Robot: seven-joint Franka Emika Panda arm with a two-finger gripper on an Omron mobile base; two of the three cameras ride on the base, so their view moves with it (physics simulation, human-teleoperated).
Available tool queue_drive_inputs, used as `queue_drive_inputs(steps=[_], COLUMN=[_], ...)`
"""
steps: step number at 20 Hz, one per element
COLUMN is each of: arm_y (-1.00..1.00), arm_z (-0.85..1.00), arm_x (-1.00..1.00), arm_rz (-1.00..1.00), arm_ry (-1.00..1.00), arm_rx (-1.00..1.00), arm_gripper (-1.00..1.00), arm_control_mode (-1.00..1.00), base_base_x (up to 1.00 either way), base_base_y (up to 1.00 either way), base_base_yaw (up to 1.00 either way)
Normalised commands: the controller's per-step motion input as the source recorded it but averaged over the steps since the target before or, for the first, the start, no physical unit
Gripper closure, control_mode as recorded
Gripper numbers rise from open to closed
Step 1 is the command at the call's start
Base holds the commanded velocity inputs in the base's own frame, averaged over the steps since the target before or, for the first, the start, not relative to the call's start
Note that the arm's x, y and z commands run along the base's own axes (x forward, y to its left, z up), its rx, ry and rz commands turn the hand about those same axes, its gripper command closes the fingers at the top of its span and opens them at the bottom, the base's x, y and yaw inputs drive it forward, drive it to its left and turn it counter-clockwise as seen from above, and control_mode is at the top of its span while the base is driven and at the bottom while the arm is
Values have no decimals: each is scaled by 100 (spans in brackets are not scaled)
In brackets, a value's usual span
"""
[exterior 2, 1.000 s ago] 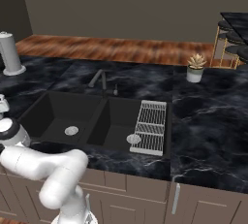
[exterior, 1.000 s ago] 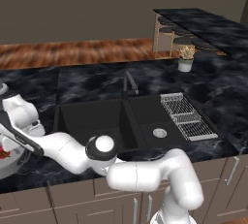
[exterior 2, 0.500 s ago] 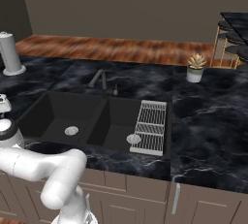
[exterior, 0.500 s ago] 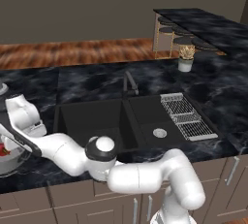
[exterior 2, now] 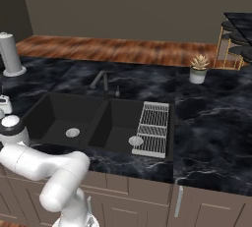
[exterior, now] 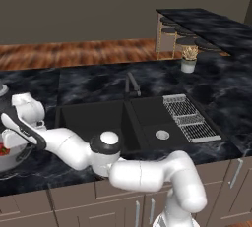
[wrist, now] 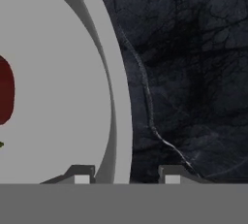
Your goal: Dump the bell pepper from the pot into the sink. Then turn on the water and wash the bell pepper. Then turn off the water and put the bell pepper back in the pot.
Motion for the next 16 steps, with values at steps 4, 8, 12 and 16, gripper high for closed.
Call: queue_drive_inputs(steps=[4,8,12,16], arm_y=[22,22,3,-4], arm_z=[-11,1,8,19], arm_x=[2,-2,-23,-15], arm_rz=[0,0,-2,-7], arm_ry=[8,-6,-16,-17], arm_rx=[-1,-12,-30,-25], arm_gripper=[100,100,100,100], arm_control_mode=[-100,-100,-100,-100], base_base_x=[0,0,0,0], base_base_y=[0,0,0,0], base_base_yaw=[0,0,0,0])
